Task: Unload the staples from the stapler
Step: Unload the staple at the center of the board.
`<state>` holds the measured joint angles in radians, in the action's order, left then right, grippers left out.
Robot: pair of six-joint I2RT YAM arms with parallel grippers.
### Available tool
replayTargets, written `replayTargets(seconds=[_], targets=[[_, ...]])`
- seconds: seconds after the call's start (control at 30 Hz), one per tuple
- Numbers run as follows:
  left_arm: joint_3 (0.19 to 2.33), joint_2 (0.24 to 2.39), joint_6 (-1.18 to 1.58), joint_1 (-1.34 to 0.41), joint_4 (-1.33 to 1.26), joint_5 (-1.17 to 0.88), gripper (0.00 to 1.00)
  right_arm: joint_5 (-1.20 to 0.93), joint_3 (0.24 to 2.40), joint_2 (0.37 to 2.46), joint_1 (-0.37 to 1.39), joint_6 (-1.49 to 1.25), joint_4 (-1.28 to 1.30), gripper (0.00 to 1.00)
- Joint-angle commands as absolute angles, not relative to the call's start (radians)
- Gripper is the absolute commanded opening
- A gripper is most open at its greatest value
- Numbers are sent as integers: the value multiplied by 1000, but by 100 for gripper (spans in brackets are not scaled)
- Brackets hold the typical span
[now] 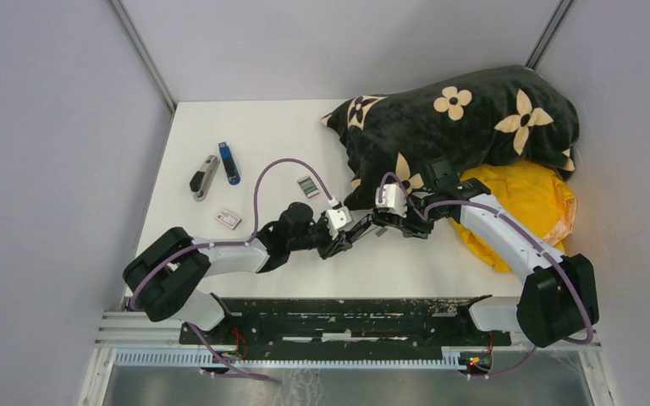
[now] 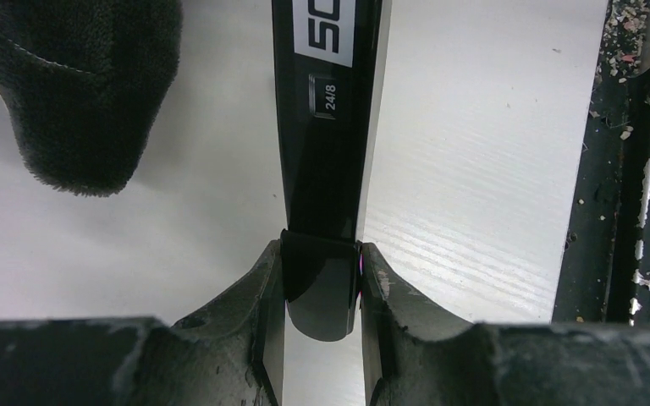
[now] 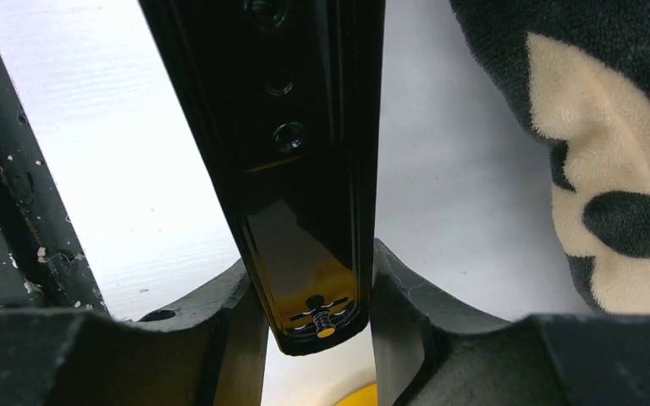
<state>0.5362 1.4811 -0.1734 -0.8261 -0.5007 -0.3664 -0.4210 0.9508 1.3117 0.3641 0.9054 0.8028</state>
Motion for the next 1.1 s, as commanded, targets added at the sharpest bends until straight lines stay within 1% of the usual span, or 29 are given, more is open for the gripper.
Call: replayTargets(seconds=[0.0,0.07,0.13,0.27,0.37,0.43,0.5,0.53,0.57,0.63,0.67,0.7,0.73,0.8,0.9,0.97,1.07], targets=[[558,1478,-250,-819,-465,-300,3,-349,973,1287,335,800,769,1],[562,1458,-203,-819,-476,-325,3,-404,984,1278,336,784,789,1],[559,1435,-117,-819,-520,-377,3,-511,1014,1266,335,751,827,1],[519,1392,157,-820,-750,-491,3,-774,1107,1262,339,647,900,1],[481,1349,309,-819,-887,-504,3,-998,1173,1280,346,557,928,1],[457,1315,389,-818,-966,-490,3,-1099,1200,1298,353,500,921,2],[431,1291,464,-819,-1047,-466,3,-1179,1211,1312,358,434,894,6],[423,1281,498,-820,-1075,-448,3,-1213,1217,1317,359,425,895,11],[419,1276,532,-820,-1101,-437,3,-1239,1218,1317,359,424,900,18],[414,1277,588,-821,-1149,-436,3,-1290,1205,1304,360,410,890,39],[412,1279,611,-821,-1171,-436,3,-1312,1189,1289,360,381,858,52],[411,1281,631,-821,-1190,-434,3,-1325,1166,1276,360,335,812,59],[408,1281,646,-821,-1203,-429,3,-1328,1143,1258,359,291,760,67],[405,1276,665,-821,-1209,-414,3,-1314,1107,1223,359,226,686,78],[399,1259,667,-821,-1191,-383,3,-1288,1098,1201,357,223,683,86],[392,1233,658,-821,-1150,-338,3,-1259,1099,1193,351,232,691,88],[382,1146,604,-818,-1010,-238,3,-1185,1100,1181,340,253,710,89]])
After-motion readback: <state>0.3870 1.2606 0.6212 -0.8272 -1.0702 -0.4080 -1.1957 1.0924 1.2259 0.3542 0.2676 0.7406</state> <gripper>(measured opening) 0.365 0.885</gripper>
